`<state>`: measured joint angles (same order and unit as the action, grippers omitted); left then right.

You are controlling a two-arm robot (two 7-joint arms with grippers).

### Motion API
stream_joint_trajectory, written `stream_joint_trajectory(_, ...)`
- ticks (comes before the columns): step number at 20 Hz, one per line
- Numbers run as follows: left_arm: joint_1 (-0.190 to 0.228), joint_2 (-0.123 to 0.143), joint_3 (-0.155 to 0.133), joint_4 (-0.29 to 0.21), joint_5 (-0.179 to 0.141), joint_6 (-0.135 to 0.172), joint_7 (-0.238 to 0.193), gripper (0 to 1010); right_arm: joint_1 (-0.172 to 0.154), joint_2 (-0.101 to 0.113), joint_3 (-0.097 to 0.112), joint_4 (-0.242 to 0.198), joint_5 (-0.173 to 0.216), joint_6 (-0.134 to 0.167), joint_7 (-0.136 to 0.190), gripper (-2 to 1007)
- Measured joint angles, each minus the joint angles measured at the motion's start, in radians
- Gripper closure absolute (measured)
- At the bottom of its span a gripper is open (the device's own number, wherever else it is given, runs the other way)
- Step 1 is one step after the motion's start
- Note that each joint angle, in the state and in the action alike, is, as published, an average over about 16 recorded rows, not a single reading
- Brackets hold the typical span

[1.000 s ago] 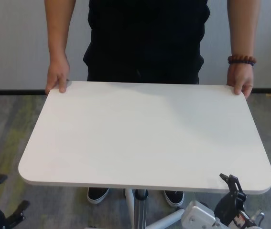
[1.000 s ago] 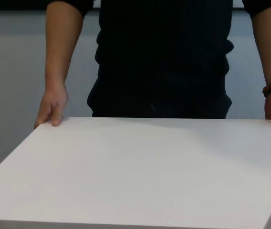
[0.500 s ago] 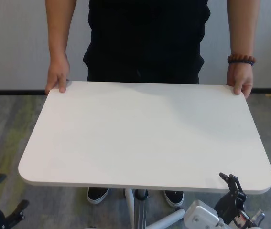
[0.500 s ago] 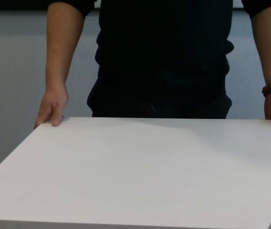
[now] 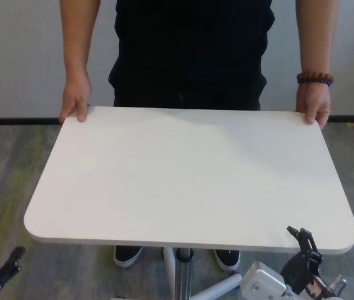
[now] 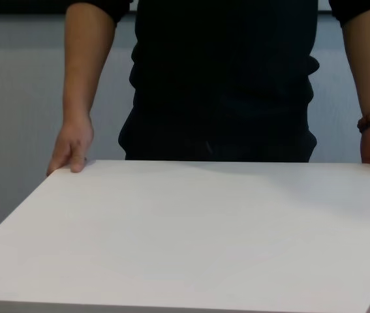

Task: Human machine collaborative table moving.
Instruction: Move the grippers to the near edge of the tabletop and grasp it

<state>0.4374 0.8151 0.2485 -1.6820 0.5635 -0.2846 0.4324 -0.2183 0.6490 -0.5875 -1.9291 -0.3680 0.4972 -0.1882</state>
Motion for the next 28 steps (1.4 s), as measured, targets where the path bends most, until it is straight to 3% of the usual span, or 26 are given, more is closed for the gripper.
stream_joint_trajectory(7,-0.006,-0.033,0.01,-0.006,0.065,0.11,-0.054,9,0.001,0.001,-0.002,-0.001,-0.001,0.006,0.0,4)
stream_joint_trajectory(13,-0.029,-0.072,0.035,0.004,0.122,0.168,-0.092,9,0.002,0.002,-0.003,-0.002,-0.002,0.009,0.0,4)
stream_joint_trajectory(17,-0.054,-0.104,0.049,0.018,0.149,0.181,-0.098,9,0.002,0.002,-0.003,-0.002,-0.002,0.01,0.0,4)
stream_joint_trajectory(28,-0.164,-0.201,0.079,0.107,0.19,0.156,-0.105,9,0.003,0.003,-0.004,-0.003,-0.003,0.011,0.0,4)
